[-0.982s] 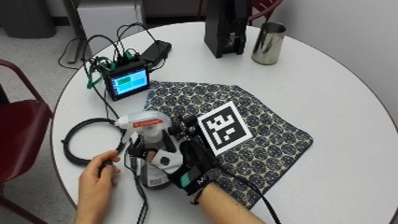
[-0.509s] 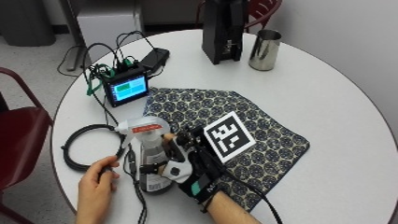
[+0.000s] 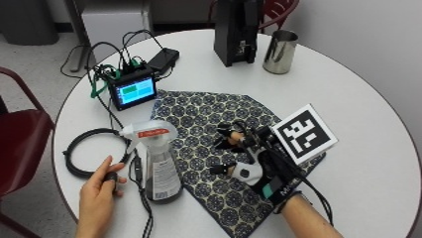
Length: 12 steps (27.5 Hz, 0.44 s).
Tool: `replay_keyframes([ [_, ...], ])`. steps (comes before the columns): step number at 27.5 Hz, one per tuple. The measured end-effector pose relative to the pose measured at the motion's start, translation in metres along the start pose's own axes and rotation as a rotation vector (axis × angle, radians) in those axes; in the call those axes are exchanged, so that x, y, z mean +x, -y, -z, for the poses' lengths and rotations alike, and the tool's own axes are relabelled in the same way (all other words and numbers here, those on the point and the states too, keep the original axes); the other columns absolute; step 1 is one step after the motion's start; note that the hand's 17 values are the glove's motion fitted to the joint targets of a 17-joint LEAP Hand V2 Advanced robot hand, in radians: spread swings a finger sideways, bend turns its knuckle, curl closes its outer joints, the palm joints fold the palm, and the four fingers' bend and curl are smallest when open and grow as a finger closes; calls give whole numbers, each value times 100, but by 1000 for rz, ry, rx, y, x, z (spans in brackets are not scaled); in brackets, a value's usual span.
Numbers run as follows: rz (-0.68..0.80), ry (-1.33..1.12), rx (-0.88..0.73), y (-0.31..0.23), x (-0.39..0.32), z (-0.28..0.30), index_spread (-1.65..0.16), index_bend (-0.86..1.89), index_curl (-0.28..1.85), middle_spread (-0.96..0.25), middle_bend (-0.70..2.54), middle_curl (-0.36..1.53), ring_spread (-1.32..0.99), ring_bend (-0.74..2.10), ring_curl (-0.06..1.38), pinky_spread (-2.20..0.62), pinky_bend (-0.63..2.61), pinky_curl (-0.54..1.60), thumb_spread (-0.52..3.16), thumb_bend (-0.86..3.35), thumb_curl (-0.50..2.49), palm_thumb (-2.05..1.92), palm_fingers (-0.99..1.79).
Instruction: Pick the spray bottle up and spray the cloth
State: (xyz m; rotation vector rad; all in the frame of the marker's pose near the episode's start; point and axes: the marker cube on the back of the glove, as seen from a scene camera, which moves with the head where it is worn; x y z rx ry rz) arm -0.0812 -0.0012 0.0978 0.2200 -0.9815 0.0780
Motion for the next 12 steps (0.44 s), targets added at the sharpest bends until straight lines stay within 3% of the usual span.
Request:
replay_keyframes([
  [7, 43, -205, 37, -25, 16, 45, -32, 3, 17, -14, 46, 47, -13, 54, 41, 6, 38, 35, 86, -3, 49, 87, 82],
  [12, -6, -403, 74, -40, 29, 64, -32, 4, 15, -14, 48, 47, -12, 55, 41, 8, 37, 35, 88, -3, 48, 86, 81],
])
